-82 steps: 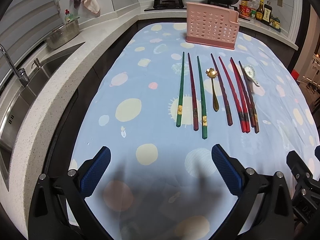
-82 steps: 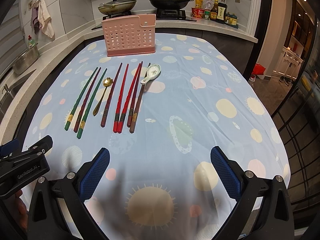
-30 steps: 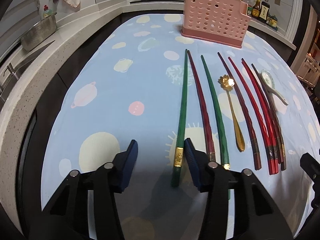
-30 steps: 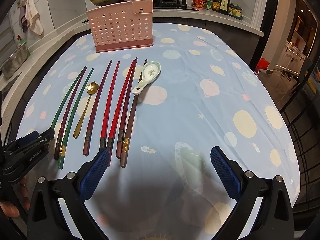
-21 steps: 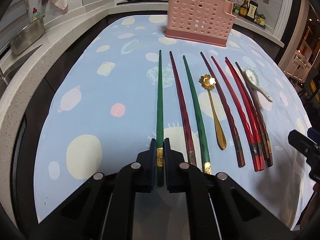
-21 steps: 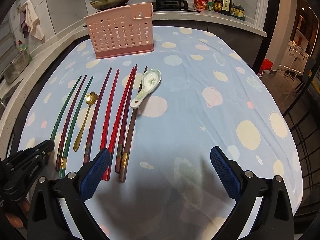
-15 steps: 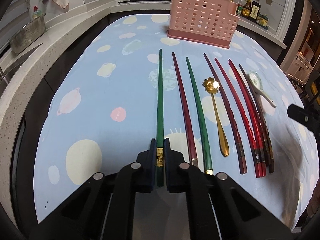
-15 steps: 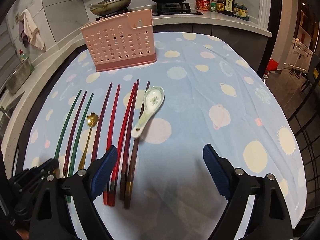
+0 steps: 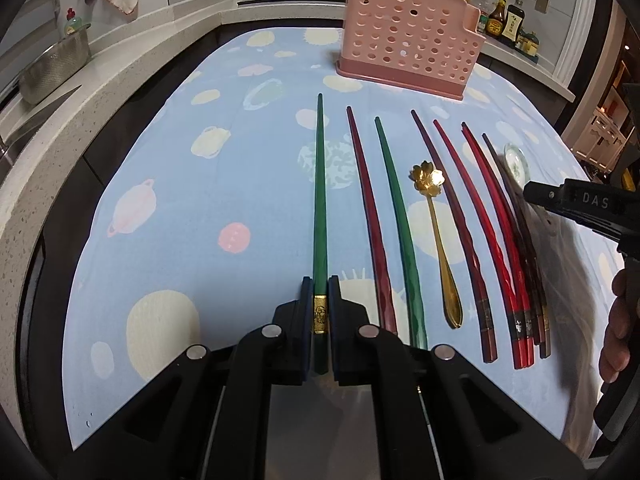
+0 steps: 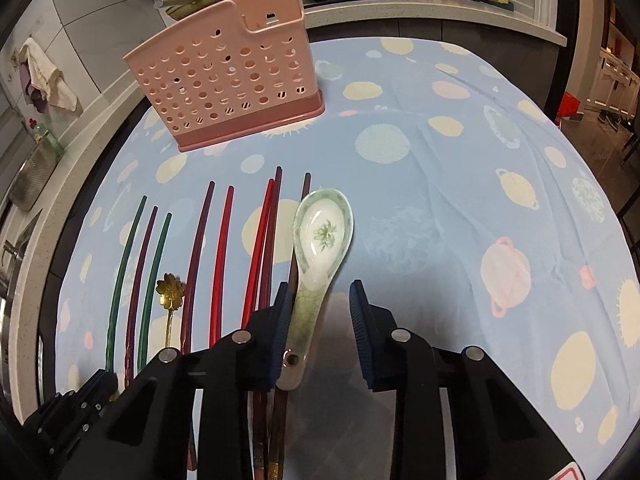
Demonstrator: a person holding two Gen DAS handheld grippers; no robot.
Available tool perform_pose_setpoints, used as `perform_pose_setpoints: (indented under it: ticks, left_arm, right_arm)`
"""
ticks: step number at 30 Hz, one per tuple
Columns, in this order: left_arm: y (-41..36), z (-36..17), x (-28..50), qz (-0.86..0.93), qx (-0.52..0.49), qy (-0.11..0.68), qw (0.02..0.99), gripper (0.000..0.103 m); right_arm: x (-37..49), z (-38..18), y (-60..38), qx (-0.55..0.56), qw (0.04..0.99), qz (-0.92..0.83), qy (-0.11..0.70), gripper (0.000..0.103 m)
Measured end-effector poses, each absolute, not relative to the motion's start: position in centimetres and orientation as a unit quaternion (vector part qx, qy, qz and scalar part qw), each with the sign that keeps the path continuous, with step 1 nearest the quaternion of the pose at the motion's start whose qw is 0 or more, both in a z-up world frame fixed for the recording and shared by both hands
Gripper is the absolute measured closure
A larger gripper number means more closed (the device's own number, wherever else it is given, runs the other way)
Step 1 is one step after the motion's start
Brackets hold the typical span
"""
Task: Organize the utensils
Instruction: 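Grasp a green chopstick with the left tool while the right tool grasps the white ceramic spoon, then lift the green chopstick with the left tool while the right tool carries the spoon toward the pink holder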
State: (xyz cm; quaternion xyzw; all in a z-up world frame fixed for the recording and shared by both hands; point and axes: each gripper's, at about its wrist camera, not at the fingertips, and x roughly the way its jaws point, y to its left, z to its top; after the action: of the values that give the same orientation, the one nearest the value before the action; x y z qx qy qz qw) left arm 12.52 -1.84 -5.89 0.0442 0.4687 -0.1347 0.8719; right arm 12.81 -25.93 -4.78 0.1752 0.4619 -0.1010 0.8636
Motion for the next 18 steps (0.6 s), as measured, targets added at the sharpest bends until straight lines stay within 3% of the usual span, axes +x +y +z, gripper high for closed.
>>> perform_pose_setpoints:
  ticks: [5,18]
  left_arm:
    - [-1.8,-5.9,12.5,-0.137,0.041,0.467,0.872,0.096]
    - [-1.2,-5.8,12.5,-0.145,0.019,0.474,0.868,0.096]
  right_arm:
    - [12.6,-5.8,-26.0,0.177,0.861,-0.097,0.467,0.087]
    - [10.6,-5.7,-26.0,0.178,0.863,-0.079,0.466,0.089]
